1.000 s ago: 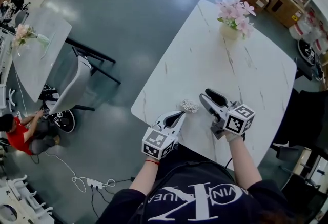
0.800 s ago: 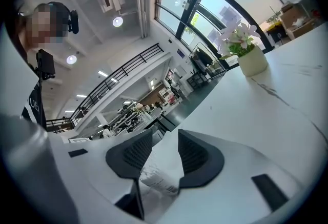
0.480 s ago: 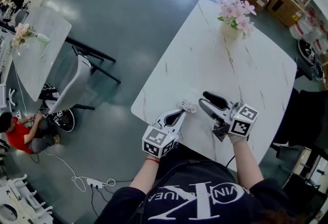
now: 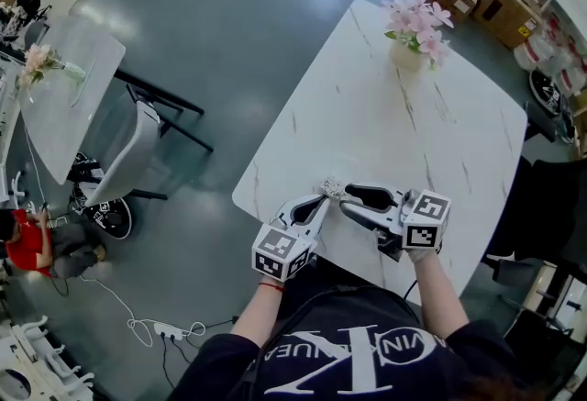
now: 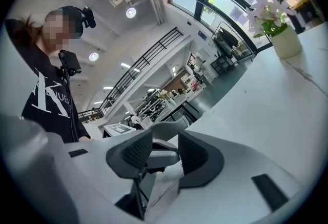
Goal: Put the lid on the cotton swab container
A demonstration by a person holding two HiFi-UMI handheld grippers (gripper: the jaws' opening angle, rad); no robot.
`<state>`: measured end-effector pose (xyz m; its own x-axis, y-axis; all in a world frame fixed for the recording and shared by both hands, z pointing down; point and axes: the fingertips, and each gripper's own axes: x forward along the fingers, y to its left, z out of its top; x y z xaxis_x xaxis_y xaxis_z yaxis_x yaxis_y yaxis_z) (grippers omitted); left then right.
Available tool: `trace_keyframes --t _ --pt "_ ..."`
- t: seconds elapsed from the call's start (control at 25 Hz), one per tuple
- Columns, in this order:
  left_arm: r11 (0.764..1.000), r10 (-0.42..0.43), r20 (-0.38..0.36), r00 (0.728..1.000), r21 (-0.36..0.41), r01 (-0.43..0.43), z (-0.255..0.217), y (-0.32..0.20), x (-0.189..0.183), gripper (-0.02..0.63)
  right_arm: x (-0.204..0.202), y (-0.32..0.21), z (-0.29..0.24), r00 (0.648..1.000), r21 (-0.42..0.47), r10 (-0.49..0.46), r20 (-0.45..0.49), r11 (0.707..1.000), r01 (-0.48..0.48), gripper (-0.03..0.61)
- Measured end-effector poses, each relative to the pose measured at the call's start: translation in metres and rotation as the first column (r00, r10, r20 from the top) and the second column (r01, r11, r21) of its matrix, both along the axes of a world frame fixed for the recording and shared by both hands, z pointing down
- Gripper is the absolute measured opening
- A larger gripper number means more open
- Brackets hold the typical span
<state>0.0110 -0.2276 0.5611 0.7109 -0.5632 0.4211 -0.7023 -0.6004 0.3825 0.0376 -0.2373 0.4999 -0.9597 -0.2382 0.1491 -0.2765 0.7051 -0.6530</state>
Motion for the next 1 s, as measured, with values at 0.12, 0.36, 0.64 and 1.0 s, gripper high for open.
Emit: trace_keyframes --t 0.12,0.36,0.64,1.0 --pt "1.000 -0.001 0.001 1.000 0.003 0.001 0.000 -0.001 0.002 0.008 0.020 -0.017 -0.006 0.994 0.007 0.106 0.022 0.994 -0.107 0.155" --pt "1.000 -0.003 0.007 1.000 0.003 0.003 -0.002 -0.001 0.005 0.008 0.064 -0.062 0.001 0.941 -0.029 0.337 0.017 0.941 -0.336 0.171" --pt "1.000 -0.021 0.004 1.000 0.001 0.021 -0.001 -0.003 0.002 0.008 0.042 -0.064 0.026 0.963 -0.232 0.263 0.065 0.942 -0.242 0.196" --pt "1.000 -0.025 -0.001 1.000 0.000 0.025 0.000 -0.005 -0.001 0.008 0.023 -0.044 0.001 0.986 -0.150 0.134 0.098 0.982 -0.119 0.181"
